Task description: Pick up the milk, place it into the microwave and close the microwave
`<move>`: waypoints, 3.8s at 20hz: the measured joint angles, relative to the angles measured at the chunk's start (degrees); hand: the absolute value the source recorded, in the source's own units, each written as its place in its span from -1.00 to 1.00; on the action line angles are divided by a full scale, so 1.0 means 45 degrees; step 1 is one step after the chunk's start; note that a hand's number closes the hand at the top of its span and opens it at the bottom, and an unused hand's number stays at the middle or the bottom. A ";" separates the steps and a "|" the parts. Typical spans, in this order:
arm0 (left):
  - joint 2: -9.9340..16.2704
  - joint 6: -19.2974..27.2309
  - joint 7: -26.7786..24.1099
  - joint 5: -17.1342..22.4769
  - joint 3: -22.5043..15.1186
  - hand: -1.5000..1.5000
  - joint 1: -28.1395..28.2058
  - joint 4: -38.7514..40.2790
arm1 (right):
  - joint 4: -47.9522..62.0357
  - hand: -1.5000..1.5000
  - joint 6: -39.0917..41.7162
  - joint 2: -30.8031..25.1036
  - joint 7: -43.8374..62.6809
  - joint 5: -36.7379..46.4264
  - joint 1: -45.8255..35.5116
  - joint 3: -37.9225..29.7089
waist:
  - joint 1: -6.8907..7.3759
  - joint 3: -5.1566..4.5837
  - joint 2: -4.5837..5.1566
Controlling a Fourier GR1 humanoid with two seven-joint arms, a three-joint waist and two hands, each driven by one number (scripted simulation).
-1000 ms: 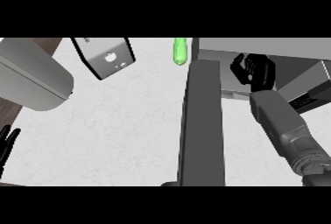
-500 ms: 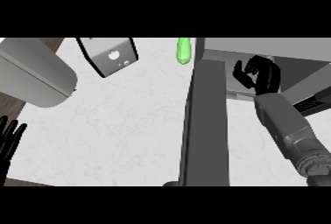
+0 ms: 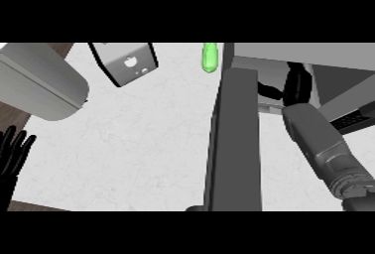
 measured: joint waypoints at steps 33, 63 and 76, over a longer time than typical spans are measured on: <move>-0.0410 0.0084 -0.0932 -0.0654 -0.0122 -1.00 0.0479 0.0085 | -0.0634 -1.00 0.2090 0.0716 -0.1176 -0.0250 0.0810 -0.0503 | -0.0799 -0.0031 -0.0448; -0.1367 -0.1931 -0.0483 -0.1940 -0.3442 1.00 0.1876 -0.1556 | -0.5820 -1.00 0.9272 0.2844 -0.3987 -0.1913 0.7796 0.0038 | -0.2037 -0.0102 -0.0956; -0.1905 0.0053 0.0412 -0.4560 -0.6168 1.00 -0.0738 -0.0576 | -1.3759 -1.00 1.1599 0.1913 -0.1928 -0.3562 1.3460 0.0770 | -0.2073 -0.0103 -0.0895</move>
